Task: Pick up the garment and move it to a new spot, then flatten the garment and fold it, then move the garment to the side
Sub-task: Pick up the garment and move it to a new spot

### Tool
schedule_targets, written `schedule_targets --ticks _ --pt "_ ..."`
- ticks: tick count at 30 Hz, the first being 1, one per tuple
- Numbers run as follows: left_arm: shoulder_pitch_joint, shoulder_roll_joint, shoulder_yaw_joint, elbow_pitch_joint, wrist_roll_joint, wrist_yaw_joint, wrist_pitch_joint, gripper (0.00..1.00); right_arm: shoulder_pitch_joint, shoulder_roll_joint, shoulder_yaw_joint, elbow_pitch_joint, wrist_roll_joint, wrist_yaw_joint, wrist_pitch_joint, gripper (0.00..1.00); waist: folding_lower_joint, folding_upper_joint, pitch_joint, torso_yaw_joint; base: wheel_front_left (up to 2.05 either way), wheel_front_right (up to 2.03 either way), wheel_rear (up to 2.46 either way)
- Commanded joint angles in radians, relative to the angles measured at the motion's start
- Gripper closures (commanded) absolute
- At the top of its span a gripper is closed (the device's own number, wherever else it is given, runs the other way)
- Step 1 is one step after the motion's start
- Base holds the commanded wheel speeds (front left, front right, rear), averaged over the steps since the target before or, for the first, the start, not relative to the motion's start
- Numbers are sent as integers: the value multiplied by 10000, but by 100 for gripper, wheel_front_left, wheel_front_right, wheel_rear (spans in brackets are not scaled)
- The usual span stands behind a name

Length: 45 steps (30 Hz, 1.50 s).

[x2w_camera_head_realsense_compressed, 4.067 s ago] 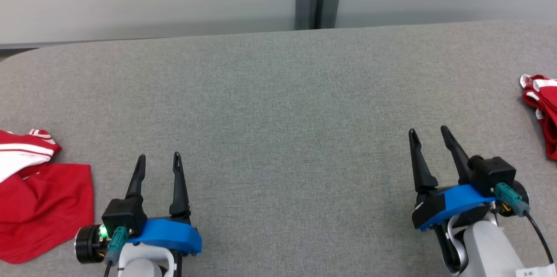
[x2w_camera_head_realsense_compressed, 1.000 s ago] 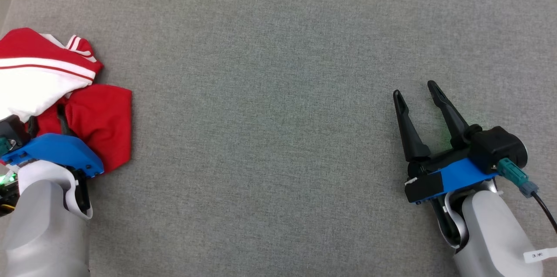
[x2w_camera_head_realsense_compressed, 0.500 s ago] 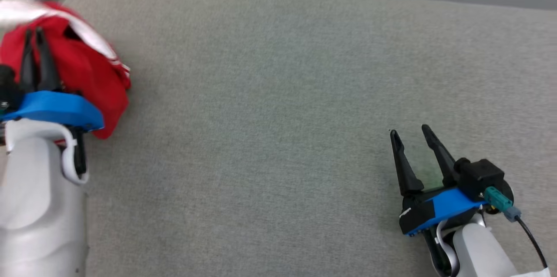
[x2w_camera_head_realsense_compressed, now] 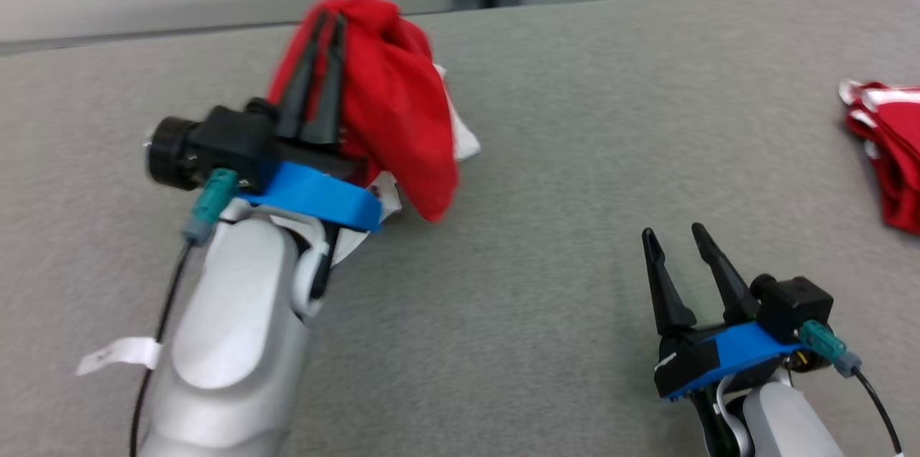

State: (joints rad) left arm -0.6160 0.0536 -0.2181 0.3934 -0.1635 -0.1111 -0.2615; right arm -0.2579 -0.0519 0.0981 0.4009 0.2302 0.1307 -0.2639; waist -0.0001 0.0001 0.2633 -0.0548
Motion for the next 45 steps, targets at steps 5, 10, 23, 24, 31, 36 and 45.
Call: schedule_targets --ticks 5,10,23,24,31,36,45 --pt "274 -26 -1941 -104 -1418 196 -47 100 234 1 86 95 301 0 -6 0 1 -1 -358 -1311 0 0 0" --pt "610 -2 -3132 339 -2127 968 -47 100 313 8 74 97 453 -1 -5 0 1 -1 -331 -1755 0 0 0" --pt "2783 233 -1228 759 -1376 1897 -48 0 461 0 -374 -110 423 -1 -5 0 1 -1 -582 -1105 0 0 0" --pt "3014 265 -998 691 -1317 1911 -48 0 468 4 -395 -123 387 0 -5 0 1 -1 -642 -1026 0 0 0" --pt "4526 211 407 -23 -709 1711 -48 0 728 4 -574 -156 176 0 -5 0 1 -1 -1051 -610 0 0 0" --pt "5402 69 941 -263 -388 1525 -48 0 1076 4 -800 -152 131 0 -5 0 1 -1 -1388 -292 0 0 0" --pt "6098 -30 778 -61 -519 1279 -48 0 1423 4 -772 -82 157 0 -5 0 1 -1 -1721 -111 0 0 0"
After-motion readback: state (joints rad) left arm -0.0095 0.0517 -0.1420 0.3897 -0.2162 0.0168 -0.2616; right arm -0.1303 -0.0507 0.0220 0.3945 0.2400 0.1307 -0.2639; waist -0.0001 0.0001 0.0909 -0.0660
